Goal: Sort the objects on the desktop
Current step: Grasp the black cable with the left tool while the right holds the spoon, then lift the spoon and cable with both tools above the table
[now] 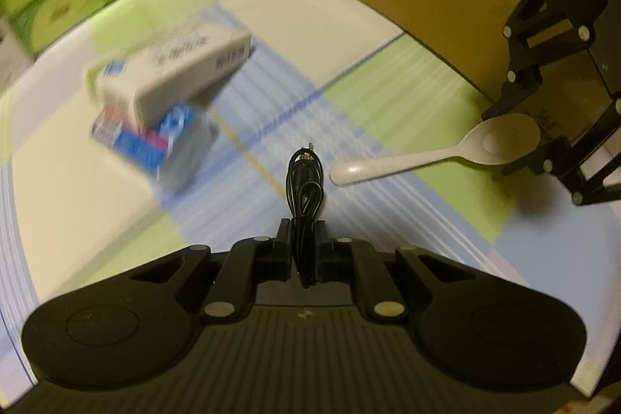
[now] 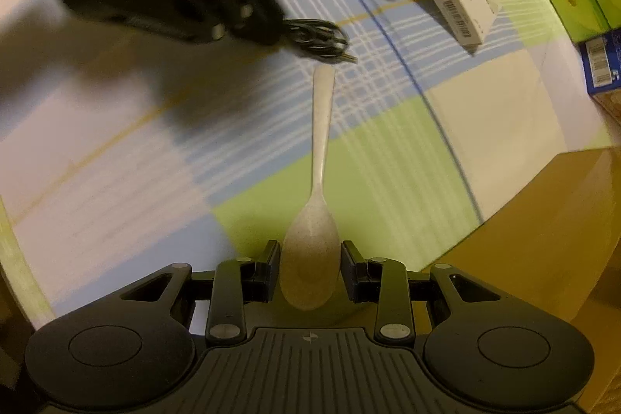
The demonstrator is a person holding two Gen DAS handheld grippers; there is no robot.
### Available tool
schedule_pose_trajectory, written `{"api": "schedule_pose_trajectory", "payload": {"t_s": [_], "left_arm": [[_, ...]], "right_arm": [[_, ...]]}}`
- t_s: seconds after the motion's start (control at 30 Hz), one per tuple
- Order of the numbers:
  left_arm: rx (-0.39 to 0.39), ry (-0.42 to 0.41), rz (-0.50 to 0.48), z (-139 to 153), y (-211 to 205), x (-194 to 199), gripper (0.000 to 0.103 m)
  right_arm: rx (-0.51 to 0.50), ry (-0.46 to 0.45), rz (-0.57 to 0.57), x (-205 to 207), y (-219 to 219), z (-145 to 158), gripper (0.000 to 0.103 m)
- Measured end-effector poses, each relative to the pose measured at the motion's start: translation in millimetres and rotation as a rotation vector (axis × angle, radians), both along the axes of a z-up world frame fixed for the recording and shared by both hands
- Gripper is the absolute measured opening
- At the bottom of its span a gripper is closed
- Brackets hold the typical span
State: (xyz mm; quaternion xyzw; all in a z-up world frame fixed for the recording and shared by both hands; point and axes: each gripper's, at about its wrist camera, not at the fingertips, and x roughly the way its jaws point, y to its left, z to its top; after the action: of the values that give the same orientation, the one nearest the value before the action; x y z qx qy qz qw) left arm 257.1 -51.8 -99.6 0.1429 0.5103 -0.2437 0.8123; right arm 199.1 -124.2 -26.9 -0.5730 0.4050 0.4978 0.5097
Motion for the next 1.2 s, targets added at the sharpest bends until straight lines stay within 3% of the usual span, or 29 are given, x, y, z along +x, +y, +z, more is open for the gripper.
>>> {"api": "schedule_pose_trajectory", "payload": {"t_s": [0.13,0.27,0.37,0.43,0.63,0.77,0.9,1.07,1.2], "left_arm": [[-0.035,0.035,0.102,3.9,13.9,-32.1,0.007],[-0.064,0.044,0.191,7.5,23.9,-67.0,0.007],[-0.102,0.032,0.252,7.9,29.6,-92.1,0.007],[-0.103,0.005,0.278,7.8,28.6,-107.5,0.007],[-0.138,-0.122,0.359,1.5,29.7,-149.0,0.016],[-0.132,-0.171,0.317,1.6,26.5,-159.0,0.017],[-0.167,-0.194,0.336,-1.9,33.3,-160.9,0.02],[-0.198,-0.211,0.351,-3.6,36.7,-160.5,0.025],[-0.203,-0.224,0.354,-4.8,34.4,-158.0,0.026]], "right_arm": [[0.054,0.065,-0.159,-32.1,-22.9,-0.5,0.031],[0.135,0.134,-0.284,-38.6,-32.7,-9.7,0.031],[0.221,0.173,-0.391,-49.5,-27.5,-45.3,0.031],[0.3,0.176,-0.471,-55.6,-37.7,-49.6,0.031],[0.521,0.137,-0.543,-75.8,-59.1,-59.9,0.031],[0.669,0.111,-0.563,-86.3,-76.4,-73.6,0.033],[0.753,0.049,-0.561,-98.6,-79.5,-87.9,0.042],[0.864,0.011,-0.586,-110.8,-88.2,-97.0,0.043],[0.892,0.01,-0.605,-108.6,-85.7,-100.5,0.043]]}}
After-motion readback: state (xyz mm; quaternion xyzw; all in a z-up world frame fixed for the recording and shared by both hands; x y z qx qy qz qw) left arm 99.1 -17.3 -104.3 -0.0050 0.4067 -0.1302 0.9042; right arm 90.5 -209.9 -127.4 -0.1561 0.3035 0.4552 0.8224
